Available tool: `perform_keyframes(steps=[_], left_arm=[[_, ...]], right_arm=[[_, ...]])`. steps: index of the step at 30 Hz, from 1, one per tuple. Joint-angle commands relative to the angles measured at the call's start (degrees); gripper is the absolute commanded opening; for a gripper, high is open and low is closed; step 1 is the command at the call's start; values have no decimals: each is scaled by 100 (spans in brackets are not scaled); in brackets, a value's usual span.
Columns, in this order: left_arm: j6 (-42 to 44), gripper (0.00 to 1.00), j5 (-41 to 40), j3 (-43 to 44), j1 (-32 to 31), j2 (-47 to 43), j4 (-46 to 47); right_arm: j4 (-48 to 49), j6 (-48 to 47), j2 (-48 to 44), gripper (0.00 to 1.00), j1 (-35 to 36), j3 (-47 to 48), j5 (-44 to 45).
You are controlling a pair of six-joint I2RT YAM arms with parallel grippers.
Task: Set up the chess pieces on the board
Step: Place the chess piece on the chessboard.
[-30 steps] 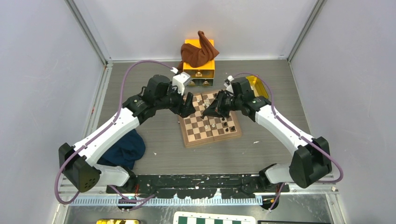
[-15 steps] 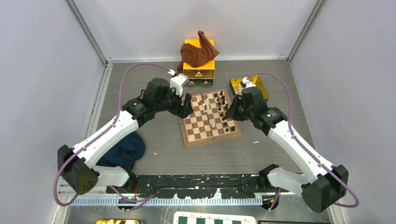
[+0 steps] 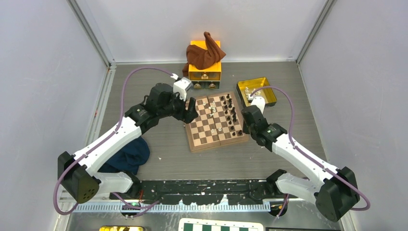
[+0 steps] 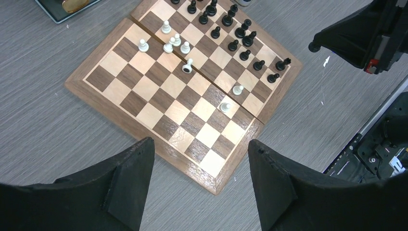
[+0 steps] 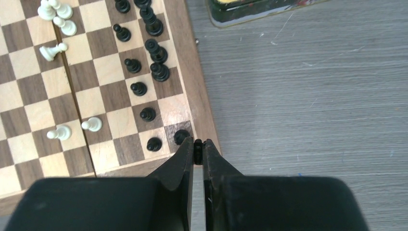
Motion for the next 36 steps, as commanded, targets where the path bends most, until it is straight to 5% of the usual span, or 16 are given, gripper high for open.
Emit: perform_keyframes(steps=[1,20,36], left_arm=[[-44,72,-58,-45,-2,-246,383],[128,72,-186,-357,8,-497,404],[222,72,-129,-424,133,-530,446]], right_arm=[[922,-165,82,1,118,-96,766],[2400,-87,1235,1,332,-142,1146],[2685,247,1777,1,504,-214,1390]])
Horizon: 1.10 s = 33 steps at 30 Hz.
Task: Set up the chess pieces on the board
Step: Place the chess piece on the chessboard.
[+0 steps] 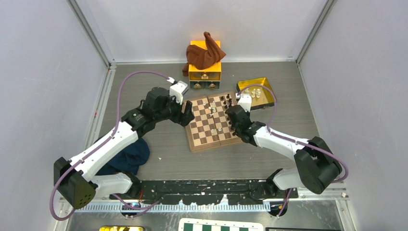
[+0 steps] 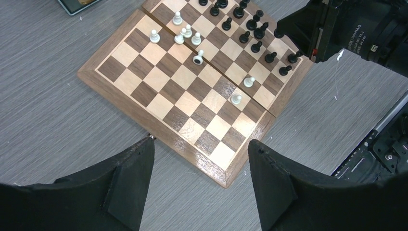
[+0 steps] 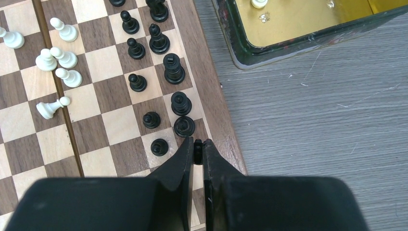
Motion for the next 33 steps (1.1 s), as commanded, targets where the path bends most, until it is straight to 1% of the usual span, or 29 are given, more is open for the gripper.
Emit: perform_keyframes(steps=[1,12,26,29,33], left_arm=[[86,72,14,3,52,-143,371],[100,72,40,17,90,-82,391],[100,72,66,40,88,-11,395],[100,72,66,35,91,-3,392],[115,72,67,27,96,6,398]], right_arm=[[291,260,-3,1,56,-7,309],[277,538,87,1,110,-178,330],[322,587,213,1,104,-337,308],[476,584,216,1,105,-338,300],[452,586,201,6,111,-327,286]])
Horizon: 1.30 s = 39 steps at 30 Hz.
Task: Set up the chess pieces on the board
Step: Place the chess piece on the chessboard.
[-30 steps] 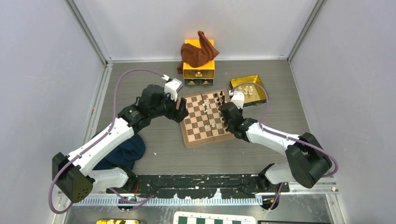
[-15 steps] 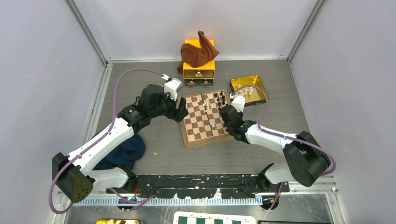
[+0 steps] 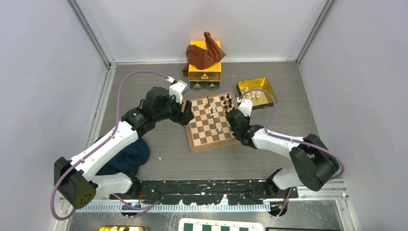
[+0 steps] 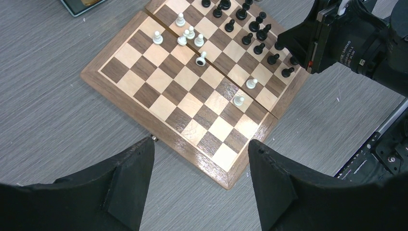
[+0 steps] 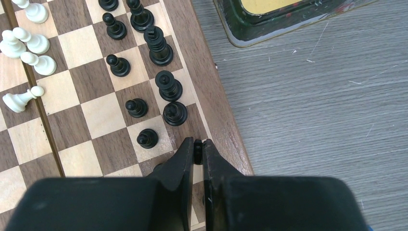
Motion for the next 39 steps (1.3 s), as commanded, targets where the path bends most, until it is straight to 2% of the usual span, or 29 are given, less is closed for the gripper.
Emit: perform_keyframes(steps=[1,25,29,35,39], left_arm=[[82,72,58,46,37,-13,355],[56,72,113,51,38,41,402],[47,72,122,30,39,40,409],[47,72,121,16,34,31,413],[47,72,126,21,33,39,418]], right_arm=[[211,107,-19,7,41,33,142],[-208,175,-185,7,163,52,191],[-247,181,-175,13,181,68,202],[-294,194,-218,29,190,71,209],[-321,171,-245,31,190,96,229]])
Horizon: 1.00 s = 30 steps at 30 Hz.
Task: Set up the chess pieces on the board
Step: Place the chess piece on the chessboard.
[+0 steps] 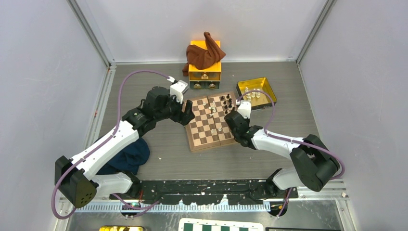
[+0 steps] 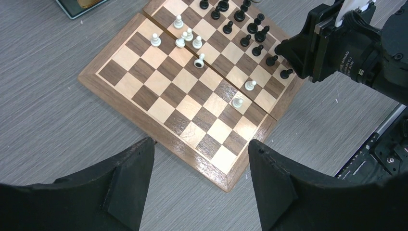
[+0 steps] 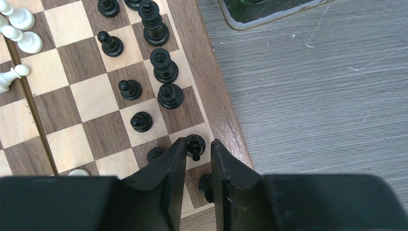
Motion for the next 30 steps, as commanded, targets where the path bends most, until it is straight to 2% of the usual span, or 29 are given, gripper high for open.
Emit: perform_keyframes(steps=[1,20,25,30], left_arm=[[47,72,86,17,30,-22,343],[104,73,17,190,41,11,347],[64,74,-141,284,64,78,269],[-391,76,-344,407,67,228,41]], right_arm=[[28,48,-210,32,42,107,164],[-603,-352,-598,34,48,875,111],[-1176,-560,-727,36,48,1522,-106],[-1834,-674,5,38,47,2661,-862]])
